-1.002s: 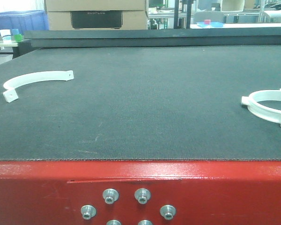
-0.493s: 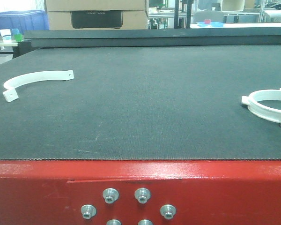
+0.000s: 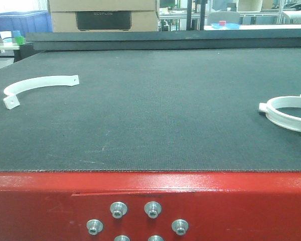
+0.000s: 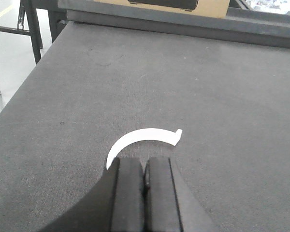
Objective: Grab PVC pipe and place in blue bin
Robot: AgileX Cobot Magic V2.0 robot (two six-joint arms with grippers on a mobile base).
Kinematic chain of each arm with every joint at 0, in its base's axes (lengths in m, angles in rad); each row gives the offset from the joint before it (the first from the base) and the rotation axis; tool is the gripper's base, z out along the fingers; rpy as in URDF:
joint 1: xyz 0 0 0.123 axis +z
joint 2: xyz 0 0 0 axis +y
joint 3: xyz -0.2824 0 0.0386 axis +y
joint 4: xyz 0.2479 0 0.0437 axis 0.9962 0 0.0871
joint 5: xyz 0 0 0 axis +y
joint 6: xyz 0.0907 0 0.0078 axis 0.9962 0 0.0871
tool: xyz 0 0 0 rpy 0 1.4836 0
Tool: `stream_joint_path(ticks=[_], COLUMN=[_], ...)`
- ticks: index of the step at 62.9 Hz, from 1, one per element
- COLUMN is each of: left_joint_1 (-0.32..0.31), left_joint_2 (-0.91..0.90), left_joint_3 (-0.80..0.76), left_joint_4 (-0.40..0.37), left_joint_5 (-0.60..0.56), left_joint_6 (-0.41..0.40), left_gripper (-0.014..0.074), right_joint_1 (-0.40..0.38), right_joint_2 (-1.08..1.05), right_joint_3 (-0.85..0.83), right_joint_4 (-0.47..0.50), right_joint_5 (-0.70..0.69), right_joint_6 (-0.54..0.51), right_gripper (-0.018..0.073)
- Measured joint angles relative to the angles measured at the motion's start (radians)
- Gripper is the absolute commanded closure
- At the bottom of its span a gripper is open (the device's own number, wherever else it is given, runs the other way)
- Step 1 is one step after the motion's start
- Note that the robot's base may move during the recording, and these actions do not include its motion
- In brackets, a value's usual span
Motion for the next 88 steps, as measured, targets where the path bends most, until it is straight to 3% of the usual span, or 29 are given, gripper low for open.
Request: stream_joint_path(ticks=[14, 19, 30, 35, 39, 45, 53, 88], left_joint_1=[0.0, 0.0, 0.0, 0.0, 0.0, 0.0, -0.001, 0.05], left_joint_2=[0.093, 0.122, 0.197, 0.233, 0.264, 0.307, 0.359, 0.456], left_joint_3=[-0.036, -0.062, -0.163, -0.214, -0.259, -0.314, -0.357, -0.376], left_joint_4=[0.075, 0.08, 0.099, 0.106, 0.11, 0.112, 0.112, 0.093], left_joint_5=[-0.008, -0.008, 0.056, 0.095, 0.12, 0.137, 0.16, 0.16], left_joint_6=[0.0, 0.0, 0.0, 0.0, 0.0, 0.0, 0.0, 0.0], left_gripper=[0.0708, 0.0708, 0.0683, 0.0603, 0.052, 0.0407, 0.0339, 0.034], right_joint_1=[0.002, 0.002, 0.013, 0.028, 0.043, 0.069, 0.099, 0.126], right_joint_2=[0.03, 0.057, 0.147, 0.181, 0.21, 0.251, 0.293, 0.441], right_joint_3=[0.0, -0.002, -0.002, -0.002, -0.002, -0.002, -0.002, -0.05], right_joint_4=[0.014, 0.015, 0.017, 0.017, 0.017, 0.019, 0.021, -0.057], right_joint_5=[-0.046, -0.051, -0.036, -0.039, -0.052, -0.063, -0.084, -0.097], right_joint_6=[-0.012, -0.037, -0.057, -0.057, -0.058, -0.06, -0.06, -0.074], right_gripper=[0.0727, 0.0689, 0.0398, 0.0254, 0.0193, 0.0189, 0.0189, 0.0189])
